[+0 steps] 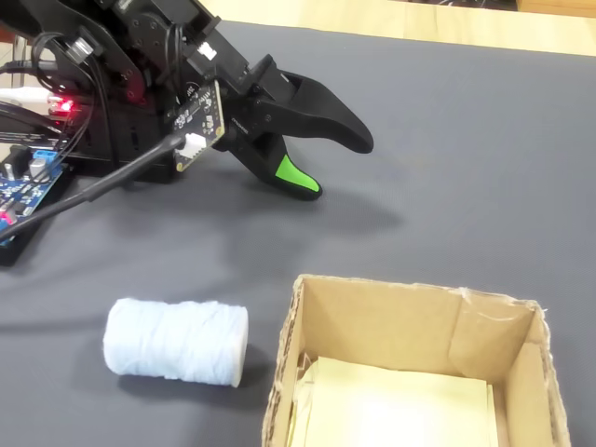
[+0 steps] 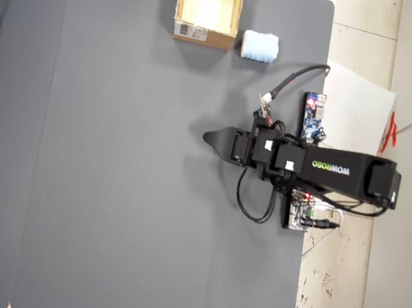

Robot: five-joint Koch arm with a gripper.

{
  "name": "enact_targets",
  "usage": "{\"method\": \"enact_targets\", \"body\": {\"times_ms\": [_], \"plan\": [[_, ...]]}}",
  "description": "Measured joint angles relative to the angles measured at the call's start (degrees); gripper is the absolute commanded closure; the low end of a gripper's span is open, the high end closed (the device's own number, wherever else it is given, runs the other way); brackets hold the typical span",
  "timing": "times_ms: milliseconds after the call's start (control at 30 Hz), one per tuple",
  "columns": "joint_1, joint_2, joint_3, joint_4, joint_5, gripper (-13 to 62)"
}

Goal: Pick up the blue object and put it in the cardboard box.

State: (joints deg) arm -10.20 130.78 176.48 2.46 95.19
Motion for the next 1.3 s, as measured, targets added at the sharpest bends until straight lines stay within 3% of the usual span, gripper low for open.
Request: {"method": "enact_targets", "body": {"times_ms": [1033, 1300], "plan": [[0.53, 0.00, 0.00, -0.09, 0.18, 14.9], [-1.14, 0.00, 0.09, 3.78, -5.98, 15.0]]}}
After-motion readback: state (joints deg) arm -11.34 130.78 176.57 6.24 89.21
